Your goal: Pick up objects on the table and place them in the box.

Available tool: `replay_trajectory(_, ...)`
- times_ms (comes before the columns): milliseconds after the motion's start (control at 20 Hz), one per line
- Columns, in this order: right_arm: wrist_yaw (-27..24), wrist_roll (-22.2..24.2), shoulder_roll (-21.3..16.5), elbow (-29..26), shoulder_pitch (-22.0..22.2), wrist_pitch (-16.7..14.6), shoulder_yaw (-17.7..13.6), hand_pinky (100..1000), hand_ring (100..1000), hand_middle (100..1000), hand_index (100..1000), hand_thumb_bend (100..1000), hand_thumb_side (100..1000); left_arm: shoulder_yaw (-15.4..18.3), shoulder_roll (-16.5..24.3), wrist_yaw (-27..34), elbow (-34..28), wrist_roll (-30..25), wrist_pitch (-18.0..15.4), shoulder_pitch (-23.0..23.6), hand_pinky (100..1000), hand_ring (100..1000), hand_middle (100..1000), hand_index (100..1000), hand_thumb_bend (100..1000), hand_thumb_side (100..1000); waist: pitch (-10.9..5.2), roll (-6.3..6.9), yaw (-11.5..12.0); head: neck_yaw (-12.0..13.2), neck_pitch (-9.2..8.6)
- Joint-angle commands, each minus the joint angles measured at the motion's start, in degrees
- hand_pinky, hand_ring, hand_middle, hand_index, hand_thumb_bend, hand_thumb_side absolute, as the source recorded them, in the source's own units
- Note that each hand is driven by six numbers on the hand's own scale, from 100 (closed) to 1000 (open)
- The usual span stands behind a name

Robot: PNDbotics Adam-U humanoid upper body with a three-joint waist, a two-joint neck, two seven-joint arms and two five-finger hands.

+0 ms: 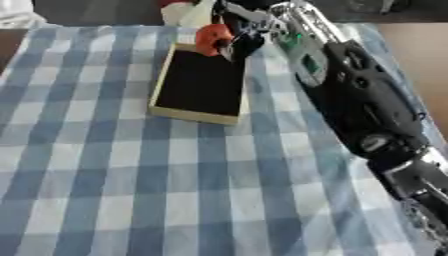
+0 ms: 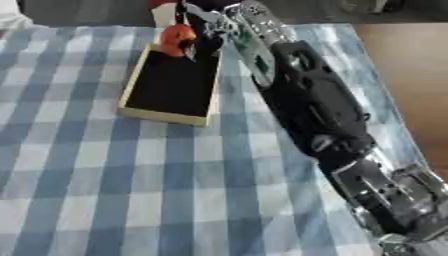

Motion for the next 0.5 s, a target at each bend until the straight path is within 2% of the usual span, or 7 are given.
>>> replay_trajectory(50, 2.82, -2.67, 1.22, 2.34, -1.42, 0.27, -1.62, 580, 514, 325, 546, 100, 100, -0.03, 0.27, 0.24, -0.81, -0.32, -0.09, -0.91, 754, 751, 678, 810, 528, 656, -0.79, 0.35, 0.3, -0.48, -0.97)
replay_trajectory(300, 5.36, -5.25, 3.02, 5.84, -0.69, -0.03, -2.61, 590, 522, 335, 554, 100, 100, -0.09, 0.02, 0.4, -0.81, -0.49, -0.12, -1.15, 754, 751, 678, 810, 527, 656, -0.25, 0.56, 0.65, -0.81, -1.51)
replay_trajectory(500, 5.6, -5.86, 3.48, 7.13, -0.08, -0.83, -2.51, 615, 552, 378, 606, 100, 100, -0.11, -0.1, 0.41, -0.81, -0.55, -0.08, -1.21, 754, 750, 678, 810, 525, 656, -0.02, 0.55, 0.66, -0.78, -1.57)
